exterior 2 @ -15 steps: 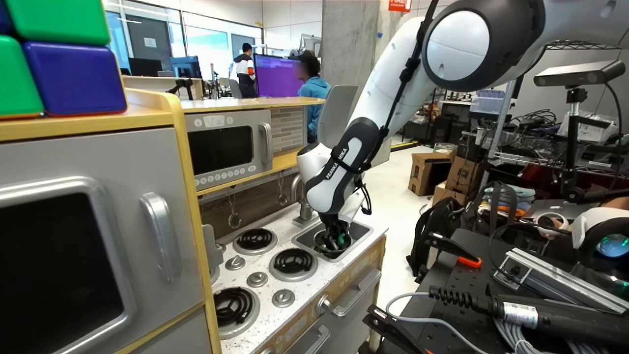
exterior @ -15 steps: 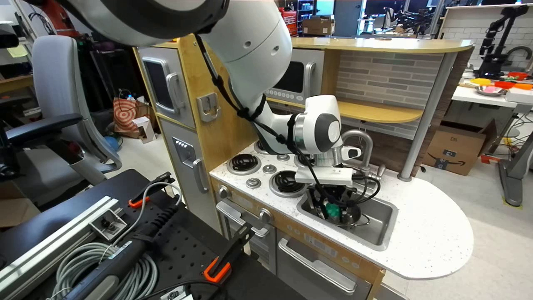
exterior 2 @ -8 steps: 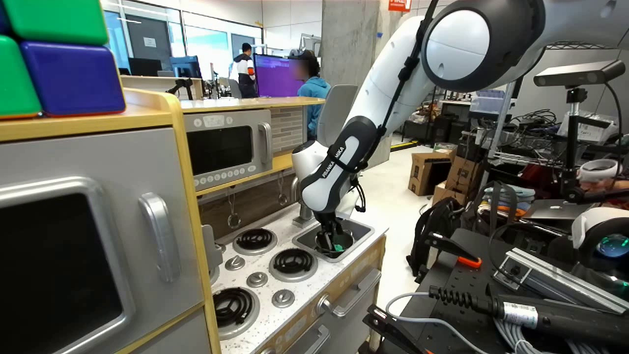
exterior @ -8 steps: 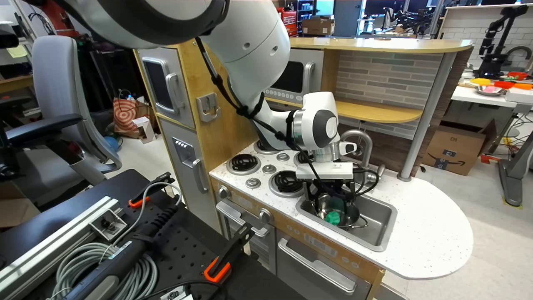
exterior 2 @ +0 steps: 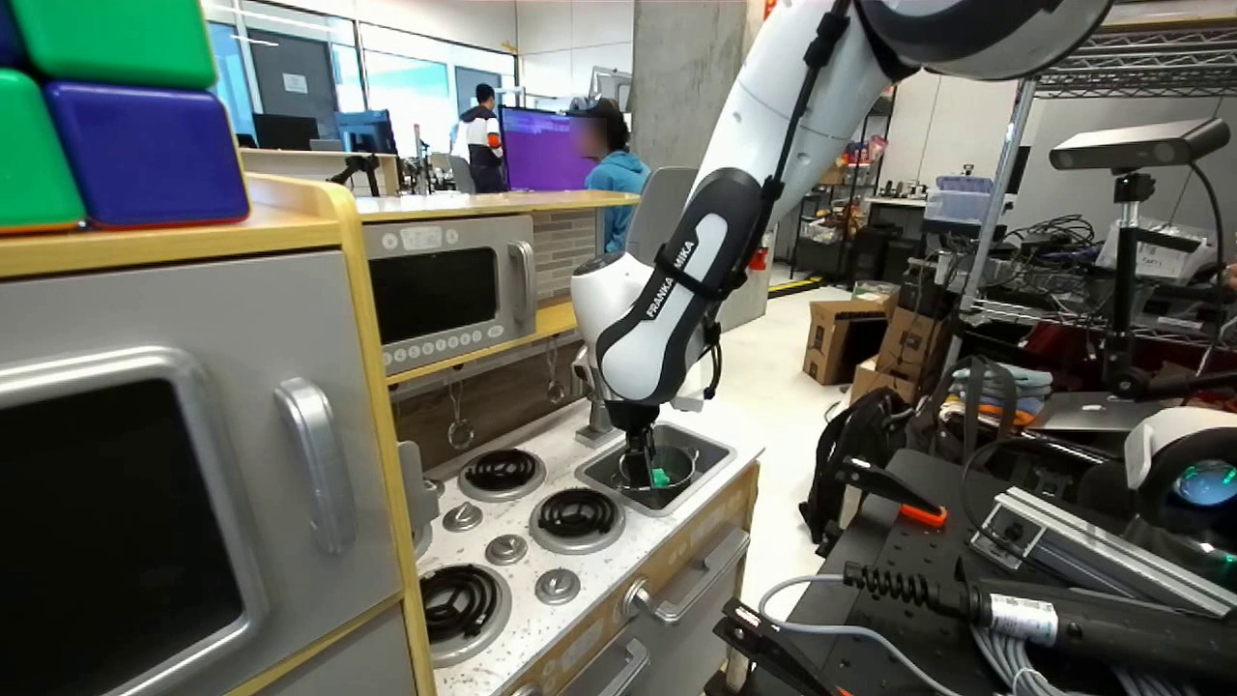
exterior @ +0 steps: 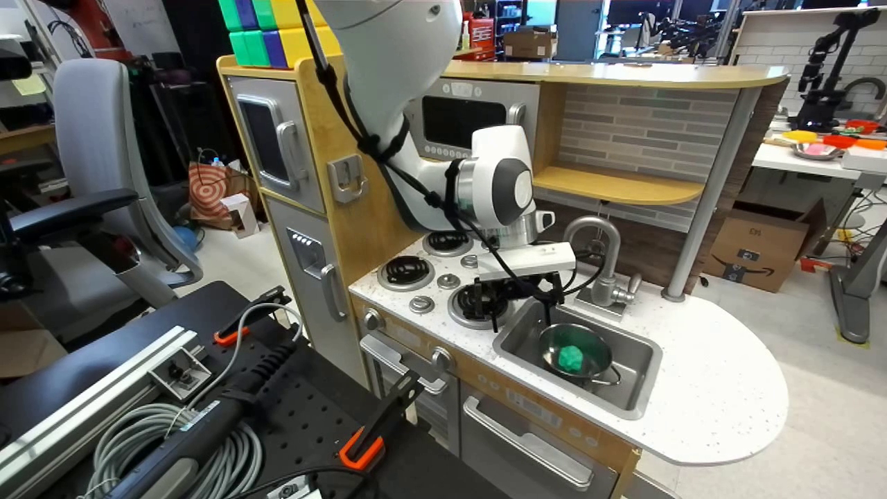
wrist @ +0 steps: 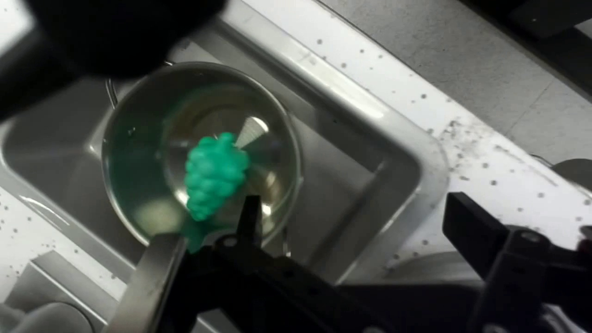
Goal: Remove the plastic green grapes from the stove and place it in the silver pot in the sink
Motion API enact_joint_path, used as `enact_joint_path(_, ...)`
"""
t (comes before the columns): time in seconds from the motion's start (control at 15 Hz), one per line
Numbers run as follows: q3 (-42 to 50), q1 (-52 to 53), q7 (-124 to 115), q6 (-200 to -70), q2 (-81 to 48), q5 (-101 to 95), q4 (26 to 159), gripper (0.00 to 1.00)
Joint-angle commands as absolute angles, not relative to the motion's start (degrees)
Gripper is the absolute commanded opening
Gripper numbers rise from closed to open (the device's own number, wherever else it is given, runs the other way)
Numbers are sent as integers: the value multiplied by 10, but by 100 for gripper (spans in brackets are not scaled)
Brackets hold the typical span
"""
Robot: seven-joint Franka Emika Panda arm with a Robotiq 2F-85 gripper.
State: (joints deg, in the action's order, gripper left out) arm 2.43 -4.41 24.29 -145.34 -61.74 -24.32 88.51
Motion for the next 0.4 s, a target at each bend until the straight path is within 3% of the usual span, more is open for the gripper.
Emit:
enact_joint_path(0.0,7,-49,281,-1508,-526,-252,1023,100)
enact_joint_path(0.2,-14,-62,308,-1530,-472,-245,1107,100)
enact_joint_path(0.27,6,-43,282,-1509,-535,-240,1021,100)
enact_joint_path(0.33,2,-44,287,-1510,-518,-241,1047,100)
